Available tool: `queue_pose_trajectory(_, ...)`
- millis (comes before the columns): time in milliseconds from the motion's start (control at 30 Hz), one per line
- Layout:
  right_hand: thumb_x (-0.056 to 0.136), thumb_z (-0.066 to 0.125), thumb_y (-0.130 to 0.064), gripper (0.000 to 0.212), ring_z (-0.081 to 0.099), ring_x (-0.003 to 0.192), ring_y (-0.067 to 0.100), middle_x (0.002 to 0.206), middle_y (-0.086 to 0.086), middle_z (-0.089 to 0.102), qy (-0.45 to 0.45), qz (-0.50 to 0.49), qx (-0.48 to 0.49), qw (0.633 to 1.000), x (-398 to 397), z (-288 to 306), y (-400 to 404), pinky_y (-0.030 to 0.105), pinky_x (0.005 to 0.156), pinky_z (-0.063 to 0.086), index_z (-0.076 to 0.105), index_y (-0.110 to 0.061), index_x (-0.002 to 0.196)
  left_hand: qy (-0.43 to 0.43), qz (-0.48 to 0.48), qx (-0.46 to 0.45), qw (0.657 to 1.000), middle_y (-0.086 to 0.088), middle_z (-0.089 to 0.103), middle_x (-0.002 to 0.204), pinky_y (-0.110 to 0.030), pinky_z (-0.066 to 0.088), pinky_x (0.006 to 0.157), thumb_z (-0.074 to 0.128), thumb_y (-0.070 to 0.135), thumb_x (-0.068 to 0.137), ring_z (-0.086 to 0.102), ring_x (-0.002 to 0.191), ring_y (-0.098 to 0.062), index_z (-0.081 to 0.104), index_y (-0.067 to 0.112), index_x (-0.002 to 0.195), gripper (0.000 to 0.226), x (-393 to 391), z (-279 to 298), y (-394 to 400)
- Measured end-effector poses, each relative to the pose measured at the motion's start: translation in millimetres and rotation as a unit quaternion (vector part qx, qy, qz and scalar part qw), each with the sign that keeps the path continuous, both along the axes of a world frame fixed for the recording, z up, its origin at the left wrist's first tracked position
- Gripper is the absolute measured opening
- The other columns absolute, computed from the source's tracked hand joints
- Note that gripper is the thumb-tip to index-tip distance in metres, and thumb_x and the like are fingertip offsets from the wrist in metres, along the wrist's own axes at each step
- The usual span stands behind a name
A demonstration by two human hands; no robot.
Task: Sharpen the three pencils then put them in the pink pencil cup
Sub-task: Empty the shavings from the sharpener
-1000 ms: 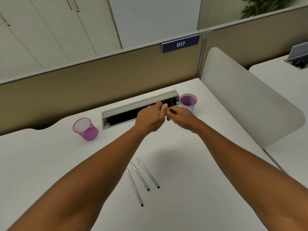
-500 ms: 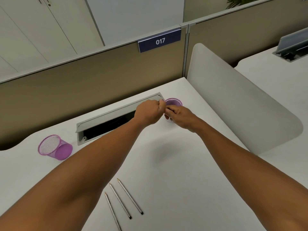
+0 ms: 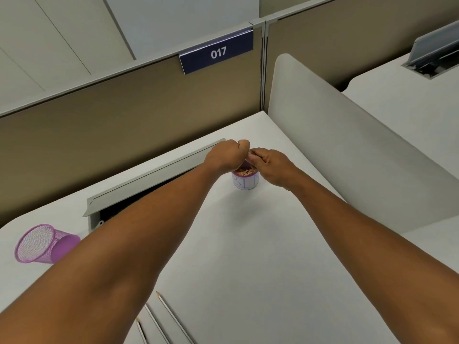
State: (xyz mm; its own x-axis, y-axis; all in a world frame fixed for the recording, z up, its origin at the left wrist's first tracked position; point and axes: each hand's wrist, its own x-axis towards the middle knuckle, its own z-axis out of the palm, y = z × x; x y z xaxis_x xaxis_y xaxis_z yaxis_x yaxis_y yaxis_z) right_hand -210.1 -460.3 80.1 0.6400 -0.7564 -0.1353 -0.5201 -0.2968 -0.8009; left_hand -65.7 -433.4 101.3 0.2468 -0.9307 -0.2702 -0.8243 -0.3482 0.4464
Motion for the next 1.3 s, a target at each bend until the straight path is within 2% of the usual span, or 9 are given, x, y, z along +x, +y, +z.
queue_pose_trajectory(133,0.103,0.042,-0.028,0.038,0.053,0.123,0.025,0.136,0.008,0.056,0.022,0.024,-0.013,0.999,0.9,-6.9,-3.1,0.029,0.095,0.044,0.049,-0.016,0.138,0.030,0.001,0.050,0.998,-0.018,0.058,0.111,-0.034,0.041,0.080,0.021,0.029,0.104,0.056,0.102,-0.027,0.055,0.006,0.114,0.043,-1.4,-5.2,-0.3)
queue_pose_trajectory(233,0.102,0.042,-0.027,0.037,0.056,0.120,0.025,0.133,0.009,0.059,0.023,0.034,-0.028,0.999,1.1,-11.0,-5.5,0.025,0.090,0.044,0.051,-0.015,0.136,0.007,0.003,0.043,0.999,-0.022,0.059,0.119,-0.038,0.045,0.087,0.021,0.028,0.104,0.056,0.106,-0.031,0.053,0.005,0.117,0.042,-0.5,-8.8,1.3)
queue_pose_trajectory(367,0.102,0.045,-0.028,0.036,0.056,0.114,0.024,0.128,0.011,0.060,0.038,0.026,-0.048,0.998,-1.2,-16.9,-8.7,0.022,0.082,0.041,0.052,-0.012,0.133,-0.062,0.004,0.032,0.998,-0.023,0.059,0.113,-0.038,0.045,0.076,0.021,0.029,0.103,0.054,0.092,-0.029,0.049,0.007,0.108,0.037,8.5,-18.7,-1.3)
queue_pose_trajectory(467,0.101,0.045,-0.024,0.036,0.053,0.111,0.021,0.126,0.013,0.052,0.062,0.017,-0.066,0.996,-2.8,-19.2,-12.6,0.021,0.082,0.040,0.050,-0.012,0.134,-0.091,0.005,0.032,0.995,-0.019,0.061,0.107,-0.032,0.035,0.069,0.014,0.038,0.101,0.052,0.084,-0.025,0.050,0.012,0.099,0.044,15.2,-27.7,-3.1)
queue_pose_trajectory(667,0.097,0.053,-0.018,0.040,0.053,0.114,0.023,0.131,0.010,0.041,0.099,-0.011,-0.105,0.989,-0.6,-15.1,-18.9,0.020,0.083,0.040,0.048,-0.014,0.136,-0.096,0.027,0.004,0.995,-0.012,0.062,0.085,-0.031,0.042,0.067,0.015,0.050,0.100,0.057,0.077,-0.022,0.064,0.007,0.086,0.066,12.7,-30.5,-0.1)
queue_pose_trajectory(800,0.088,0.068,-0.016,0.049,0.055,0.116,0.024,0.131,0.010,0.052,0.067,-0.061,-0.124,0.988,2.4,-12.2,-17.8,0.022,0.083,0.043,0.049,-0.010,0.132,-0.108,0.047,-0.022,0.993,-0.007,0.064,0.079,-0.030,0.047,0.062,0.027,0.058,0.096,0.060,0.074,-0.020,0.066,0.012,0.083,0.062,15.7,-34.4,1.7)
queue_pose_trajectory(1000,0.087,0.069,-0.013,0.043,0.061,0.103,0.023,0.118,0.008,0.061,0.034,-0.089,-0.131,0.987,7.8,-12.4,-16.4,0.019,0.074,0.046,0.051,-0.011,0.125,-0.070,0.092,-0.067,0.991,0.003,0.067,0.072,-0.023,0.038,0.050,0.052,0.054,0.087,0.060,0.067,-0.014,0.068,0.021,0.079,0.038,17.1,-29.2,7.1)
queue_pose_trajectory(1133,0.095,0.057,-0.014,0.040,0.058,0.113,0.025,0.131,0.010,0.058,0.020,-0.072,-0.163,0.984,10.3,-16.6,-13.2,0.031,0.092,0.050,0.053,-0.012,0.134,-0.045,0.100,-0.093,0.990,0.007,0.066,0.087,-0.026,0.045,0.059,0.064,0.047,0.082,0.061,0.081,-0.014,0.063,0.026,0.094,0.023,19.9,-30.2,9.8)
queue_pose_trajectory(1300,0.094,0.058,-0.016,0.038,0.060,0.109,0.024,0.127,0.008,0.061,-0.039,-0.099,-0.173,0.979,12.2,-22.6,-9.0,0.035,0.092,0.054,0.056,-0.012,0.131,-0.005,0.101,-0.113,0.988,0.005,0.071,0.102,-0.030,0.055,0.069,0.072,0.039,0.081,0.065,0.089,-0.014,0.066,0.027,0.107,0.030,26.2,-37.6,10.1)
